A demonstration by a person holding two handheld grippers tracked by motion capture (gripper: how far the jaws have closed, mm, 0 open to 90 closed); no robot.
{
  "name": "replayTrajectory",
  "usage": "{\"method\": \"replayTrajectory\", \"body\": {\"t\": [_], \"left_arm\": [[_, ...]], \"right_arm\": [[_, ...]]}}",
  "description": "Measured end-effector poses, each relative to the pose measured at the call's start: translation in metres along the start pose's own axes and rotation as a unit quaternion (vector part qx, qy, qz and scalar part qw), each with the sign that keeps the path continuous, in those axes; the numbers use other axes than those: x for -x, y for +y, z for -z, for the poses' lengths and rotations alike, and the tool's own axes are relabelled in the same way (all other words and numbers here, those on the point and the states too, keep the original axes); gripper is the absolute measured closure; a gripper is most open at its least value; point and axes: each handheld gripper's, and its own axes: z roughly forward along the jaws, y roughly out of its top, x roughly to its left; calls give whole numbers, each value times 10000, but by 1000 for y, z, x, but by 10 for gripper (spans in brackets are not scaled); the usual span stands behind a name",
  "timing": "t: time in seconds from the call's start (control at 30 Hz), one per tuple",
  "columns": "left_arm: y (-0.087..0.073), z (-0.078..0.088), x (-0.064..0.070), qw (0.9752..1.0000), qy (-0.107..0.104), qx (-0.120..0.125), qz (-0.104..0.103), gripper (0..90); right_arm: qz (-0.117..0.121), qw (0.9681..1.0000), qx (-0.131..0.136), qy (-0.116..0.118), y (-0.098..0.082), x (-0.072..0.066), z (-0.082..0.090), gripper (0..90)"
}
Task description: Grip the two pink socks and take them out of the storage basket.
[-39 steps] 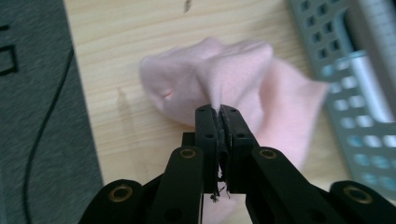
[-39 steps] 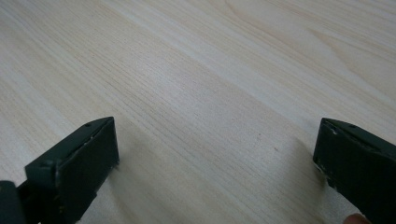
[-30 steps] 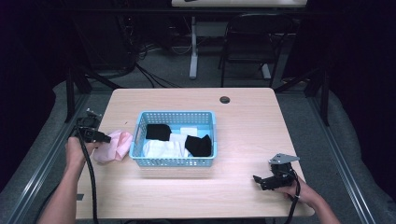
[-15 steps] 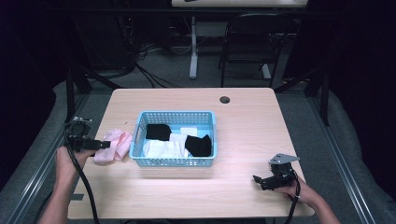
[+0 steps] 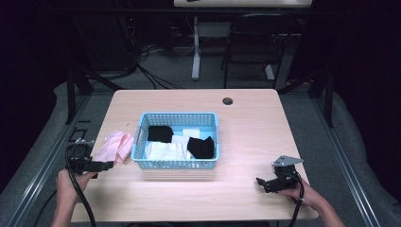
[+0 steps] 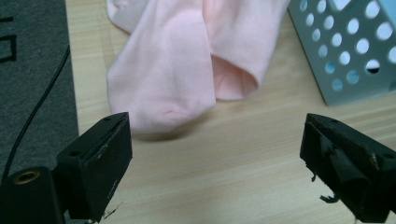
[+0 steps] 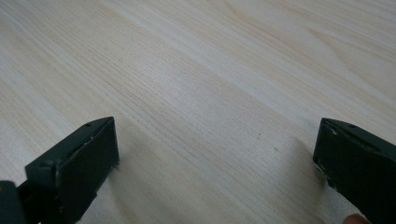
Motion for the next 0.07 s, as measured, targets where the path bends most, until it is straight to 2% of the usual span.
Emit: {"method": "replayTrajectory", "body": {"t": [0.07], "left_arm": [[-1,-2,0,10000,6,-42,-22,87]], "right_arm": [[-3,10000,0,-13,0,0,0,0]]}}
